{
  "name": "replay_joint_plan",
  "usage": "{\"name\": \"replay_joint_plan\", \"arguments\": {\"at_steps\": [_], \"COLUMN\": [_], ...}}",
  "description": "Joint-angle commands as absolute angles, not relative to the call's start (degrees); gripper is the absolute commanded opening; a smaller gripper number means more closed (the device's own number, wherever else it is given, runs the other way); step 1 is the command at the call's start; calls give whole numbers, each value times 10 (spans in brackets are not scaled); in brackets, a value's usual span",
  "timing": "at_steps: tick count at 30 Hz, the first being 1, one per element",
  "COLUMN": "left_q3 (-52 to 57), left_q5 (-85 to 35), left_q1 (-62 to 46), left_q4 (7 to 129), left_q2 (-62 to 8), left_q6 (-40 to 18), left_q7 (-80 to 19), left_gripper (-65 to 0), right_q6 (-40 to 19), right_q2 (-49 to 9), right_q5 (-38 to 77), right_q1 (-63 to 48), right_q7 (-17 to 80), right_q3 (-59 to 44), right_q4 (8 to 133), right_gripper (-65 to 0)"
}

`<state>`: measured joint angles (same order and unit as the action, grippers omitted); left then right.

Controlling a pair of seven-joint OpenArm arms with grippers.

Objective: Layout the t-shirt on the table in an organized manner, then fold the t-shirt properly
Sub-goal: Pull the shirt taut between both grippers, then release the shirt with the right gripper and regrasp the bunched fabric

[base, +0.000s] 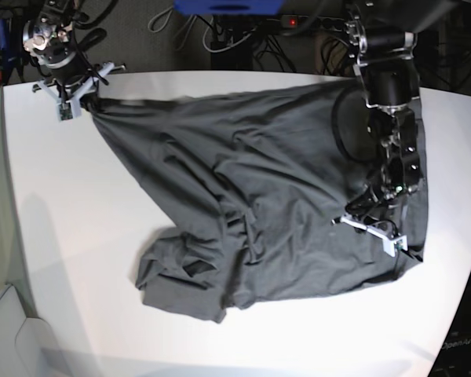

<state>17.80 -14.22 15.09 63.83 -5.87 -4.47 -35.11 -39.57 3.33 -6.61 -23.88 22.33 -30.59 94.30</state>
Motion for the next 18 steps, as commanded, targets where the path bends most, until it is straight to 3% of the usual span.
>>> {"name": "replay_joint_plan", "arguments": {"at_steps": [1, 13, 18], "left_q3": [178, 178, 178], "left_q5": [-145, -145, -145], "left_q1": [167, 167, 167], "left_q4": [647, 651, 647], "left_q2": [-63, -63, -63], "left_q6": [-48, -48, -48], "left_q7": [-341, -341, -340], "left_gripper": [-587, -587, -587], "right_q6": [-400, -400, -400], "right_q2": [37, 85, 86], "right_q5": [-131, -130, -130], "right_q1": [-261, -255, -242], "right_q7": [329, 335, 335], "right_q3": [-308, -367, -371], "right_q4": [943, 1097, 1106], "right_gripper": [-650, -643, -548]}}
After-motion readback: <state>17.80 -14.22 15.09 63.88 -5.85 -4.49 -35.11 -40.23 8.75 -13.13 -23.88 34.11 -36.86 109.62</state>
